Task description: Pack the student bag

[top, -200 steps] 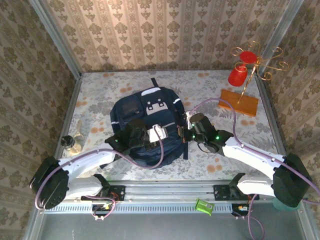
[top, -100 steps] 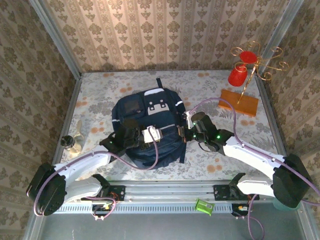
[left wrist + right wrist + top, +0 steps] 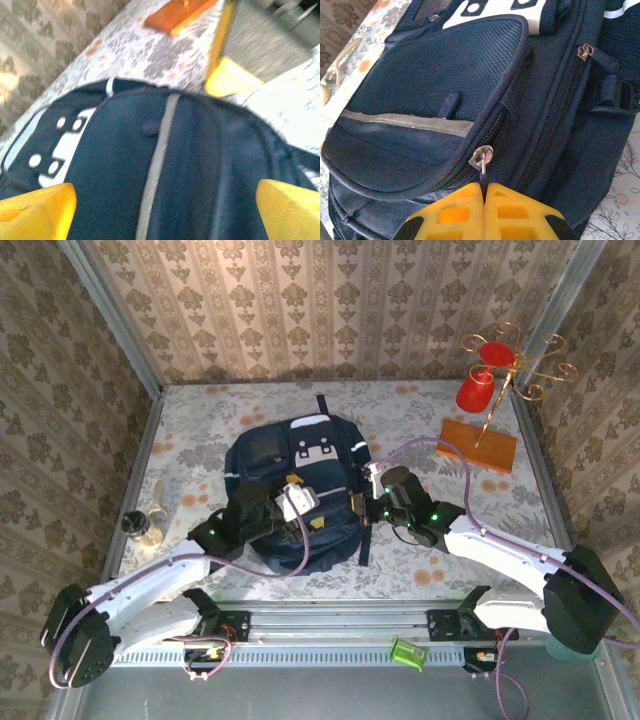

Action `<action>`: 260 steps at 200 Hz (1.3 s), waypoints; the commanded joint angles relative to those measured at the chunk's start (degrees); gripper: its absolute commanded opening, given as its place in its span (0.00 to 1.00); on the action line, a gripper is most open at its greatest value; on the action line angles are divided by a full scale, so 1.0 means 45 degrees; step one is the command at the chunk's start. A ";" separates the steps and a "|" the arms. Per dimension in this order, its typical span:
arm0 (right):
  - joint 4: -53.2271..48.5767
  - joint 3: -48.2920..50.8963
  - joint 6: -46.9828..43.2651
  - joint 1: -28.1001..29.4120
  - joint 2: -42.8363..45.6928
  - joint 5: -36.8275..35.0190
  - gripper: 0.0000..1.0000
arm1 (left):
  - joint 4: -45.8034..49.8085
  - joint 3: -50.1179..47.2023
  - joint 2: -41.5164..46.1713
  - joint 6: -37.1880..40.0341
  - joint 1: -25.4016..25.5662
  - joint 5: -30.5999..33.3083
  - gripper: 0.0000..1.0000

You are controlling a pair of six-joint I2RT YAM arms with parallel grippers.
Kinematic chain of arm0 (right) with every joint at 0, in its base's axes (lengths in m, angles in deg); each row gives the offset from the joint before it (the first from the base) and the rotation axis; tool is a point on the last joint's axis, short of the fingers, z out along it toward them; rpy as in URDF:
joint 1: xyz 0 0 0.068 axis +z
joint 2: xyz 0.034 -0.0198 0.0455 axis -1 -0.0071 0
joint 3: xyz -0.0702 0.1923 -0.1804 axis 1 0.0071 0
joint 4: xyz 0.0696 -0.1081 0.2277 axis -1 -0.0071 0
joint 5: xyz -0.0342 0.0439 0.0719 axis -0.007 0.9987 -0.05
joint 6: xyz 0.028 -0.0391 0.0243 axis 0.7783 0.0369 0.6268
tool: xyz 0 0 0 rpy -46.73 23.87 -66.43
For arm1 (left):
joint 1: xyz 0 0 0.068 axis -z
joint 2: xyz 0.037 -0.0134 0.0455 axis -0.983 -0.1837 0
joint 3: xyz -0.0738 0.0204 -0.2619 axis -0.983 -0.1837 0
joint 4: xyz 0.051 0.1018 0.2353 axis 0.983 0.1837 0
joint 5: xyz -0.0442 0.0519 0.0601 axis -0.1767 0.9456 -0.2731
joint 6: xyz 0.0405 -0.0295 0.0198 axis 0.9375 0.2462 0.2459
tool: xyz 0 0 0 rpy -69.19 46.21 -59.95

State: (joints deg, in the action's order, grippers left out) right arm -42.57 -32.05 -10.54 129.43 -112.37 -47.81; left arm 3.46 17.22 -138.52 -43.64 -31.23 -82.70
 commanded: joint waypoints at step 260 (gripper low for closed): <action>-0.0880 -0.0647 -0.0985 -0.0716 -0.0948 -0.1607 0.00 | -0.1521 -0.1210 -0.1084 0.3247 -0.1154 -0.3917 0.00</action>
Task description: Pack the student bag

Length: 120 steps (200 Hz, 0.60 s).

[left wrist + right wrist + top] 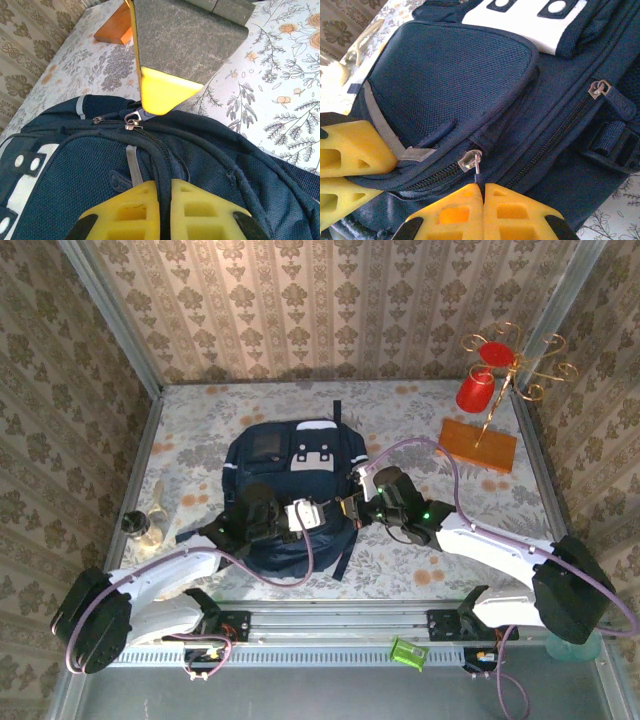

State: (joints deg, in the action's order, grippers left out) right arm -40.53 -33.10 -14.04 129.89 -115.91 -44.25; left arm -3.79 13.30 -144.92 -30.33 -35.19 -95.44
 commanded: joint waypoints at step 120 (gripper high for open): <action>-0.2157 -0.1370 -0.0413 -0.0985 -0.0754 -0.1722 0.23 | -0.1344 0.0101 -0.0606 -0.0352 -0.0418 -0.2416 0.00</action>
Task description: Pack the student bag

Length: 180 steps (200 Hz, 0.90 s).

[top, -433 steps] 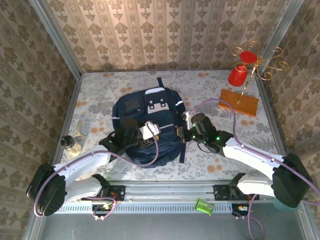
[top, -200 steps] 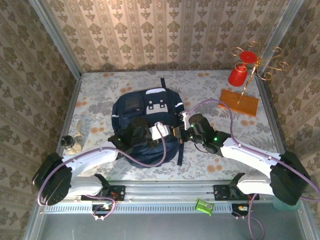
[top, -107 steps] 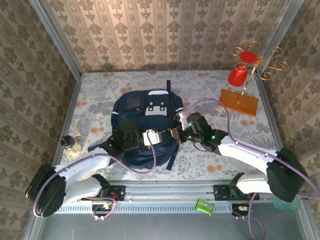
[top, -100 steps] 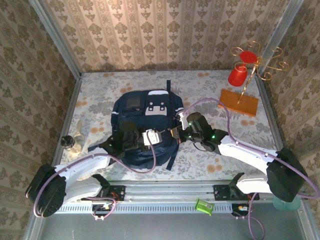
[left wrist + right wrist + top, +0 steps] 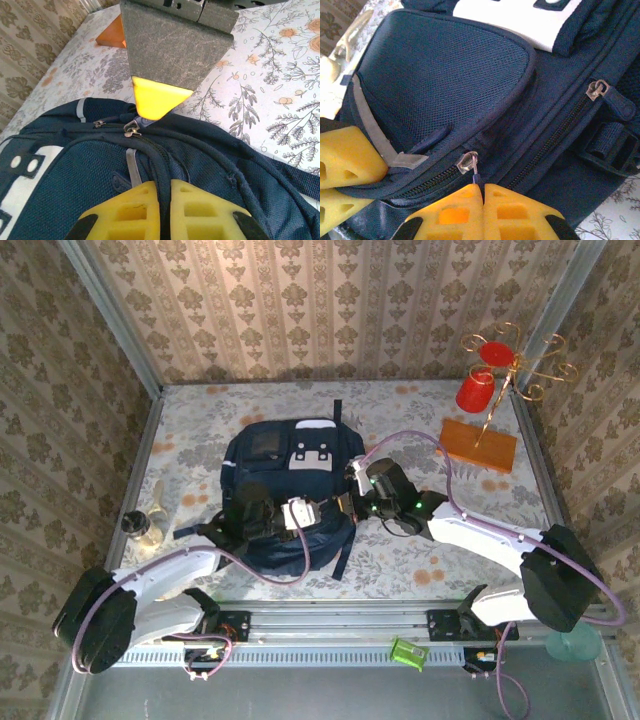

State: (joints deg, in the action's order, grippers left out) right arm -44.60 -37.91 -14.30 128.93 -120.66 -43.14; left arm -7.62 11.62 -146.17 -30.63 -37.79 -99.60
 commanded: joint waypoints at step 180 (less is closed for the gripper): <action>-0.4466 0.0594 0.0632 -0.4047 0.4503 -0.5255 0.56 | 0.2540 0.7245 -0.7458 0.2462 0.1823 -0.1902 0.19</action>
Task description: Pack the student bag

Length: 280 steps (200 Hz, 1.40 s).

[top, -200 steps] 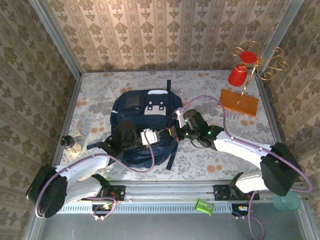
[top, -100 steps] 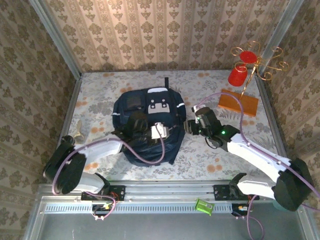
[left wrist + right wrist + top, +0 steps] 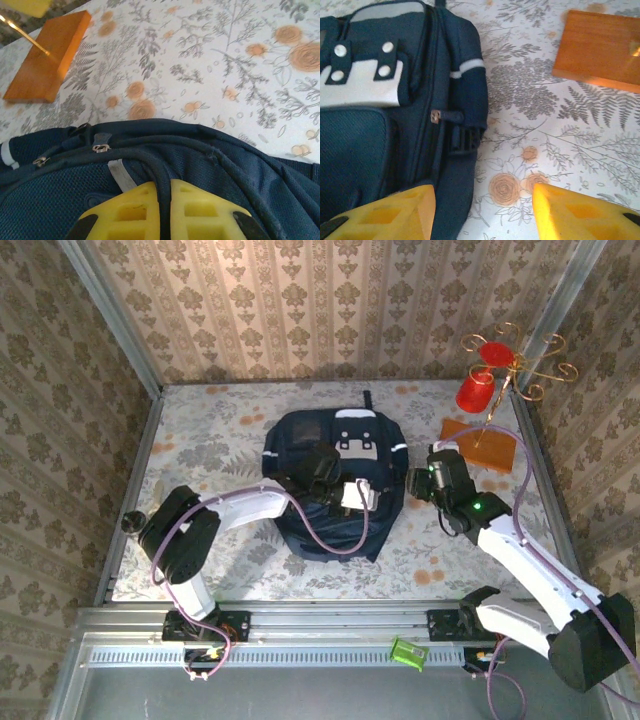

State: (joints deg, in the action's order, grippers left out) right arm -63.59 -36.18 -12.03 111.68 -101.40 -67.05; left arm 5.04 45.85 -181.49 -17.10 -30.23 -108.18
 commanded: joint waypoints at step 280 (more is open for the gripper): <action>0.8957 0.4797 -0.2546 -0.3286 -0.1608 -0.4465 1.00 | -0.8147 -0.8812 0.5570 -0.8925 -0.9738 1.0357 1.00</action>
State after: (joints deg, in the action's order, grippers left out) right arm -32.07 -14.96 -22.89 97.72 -104.88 -90.22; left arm -23.40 6.75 -151.46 -58.70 -73.57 -58.00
